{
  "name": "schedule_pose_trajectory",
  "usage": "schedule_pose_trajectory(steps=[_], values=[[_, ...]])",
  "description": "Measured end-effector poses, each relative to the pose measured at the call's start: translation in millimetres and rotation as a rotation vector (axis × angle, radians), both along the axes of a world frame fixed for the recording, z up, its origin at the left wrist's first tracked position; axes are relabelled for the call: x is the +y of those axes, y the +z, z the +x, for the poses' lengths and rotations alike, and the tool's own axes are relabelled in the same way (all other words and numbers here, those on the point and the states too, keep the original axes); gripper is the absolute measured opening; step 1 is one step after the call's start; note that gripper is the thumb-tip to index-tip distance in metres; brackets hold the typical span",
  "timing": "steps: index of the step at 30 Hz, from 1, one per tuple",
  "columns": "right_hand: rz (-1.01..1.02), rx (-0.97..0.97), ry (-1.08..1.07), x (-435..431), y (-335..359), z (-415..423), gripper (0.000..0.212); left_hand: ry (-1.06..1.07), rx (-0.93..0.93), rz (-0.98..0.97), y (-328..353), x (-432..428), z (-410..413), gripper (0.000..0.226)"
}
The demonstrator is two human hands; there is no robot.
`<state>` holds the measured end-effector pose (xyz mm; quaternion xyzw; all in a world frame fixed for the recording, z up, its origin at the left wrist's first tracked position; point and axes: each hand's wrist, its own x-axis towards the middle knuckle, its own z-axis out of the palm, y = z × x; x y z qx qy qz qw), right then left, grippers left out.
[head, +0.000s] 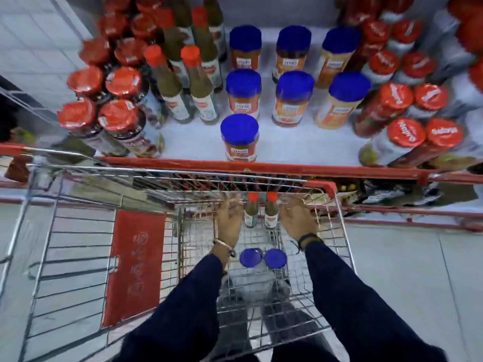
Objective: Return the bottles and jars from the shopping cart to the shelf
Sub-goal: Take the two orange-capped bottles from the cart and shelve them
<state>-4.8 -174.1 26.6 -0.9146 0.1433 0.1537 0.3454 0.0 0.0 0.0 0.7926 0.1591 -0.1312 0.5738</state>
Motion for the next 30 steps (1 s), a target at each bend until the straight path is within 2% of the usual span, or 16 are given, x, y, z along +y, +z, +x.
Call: schedule_pose_trajectory(steps=[1, 2, 3, 4, 6, 8, 11, 13, 16, 19, 24, 30], values=[[0.010, 0.034, -0.016, 0.8, -8.5, 7.1, 0.044, -0.009, 0.032, 0.062, -11.4, -1.0, 8.0, 0.016], [0.026, 0.064, -0.033, 1.5, -18.2, 13.5, 0.043, 0.083, -0.002, 0.135, -22.2, -3.9, 14.5, 0.023], [0.044, 0.087, -0.045, 3.3, -28.8, 18.3, 0.041, 0.192, 0.021, 0.033, -33.5, -5.2, 20.9, 0.028], [0.069, 0.113, -0.062, 6.2, -37.1, 21.5, 0.038, 0.198, 0.035, 0.026, -39.7, -10.9, 24.1, 0.030], [0.133, 0.115, -0.092, 11.4, -57.5, 24.9, 0.029, 0.097, 0.057, 0.163, -49.2, -23.3, 26.8, 0.018], [0.186, 0.095, -0.143, 13.5, -74.2, 27.4, 0.023, 0.048, 0.084, 0.119, -64.1, -32.5, 29.0, 0.014], [0.282, 0.027, -0.258, 16.0, -94.2, 30.0, 0.026, 0.061, 0.177, 0.079, -69.5, -40.2, 30.8, 0.014], [0.353, -0.021, -0.314, 17.4, -101.7, 30.4, 0.029, 0.106, 0.135, 0.024, -74.1, -44.6, 32.6, 0.023], [0.411, -0.035, -0.298, 13.1, -108.0, 28.1, 0.032, 0.019, 0.022, 0.141, -84.5, -43.6, 31.6, 0.018], [0.312, -0.088, -0.152, 0.1, -107.8, 21.8, 0.040, -0.095, -0.073, 0.182, -84.5, -34.7, 28.2, 0.028], [0.132, -0.042, 0.040, -11.4, -85.1, 5.4, 0.039, -0.213, -0.124, 0.245, -76.3, -8.4, 11.6, 0.035], [-0.003, -0.109, 0.156, 2.9, -33.7, -15.0, 0.039, -0.216, -0.173, 0.200, -20.0, 23.4, -16.4, 0.039]])
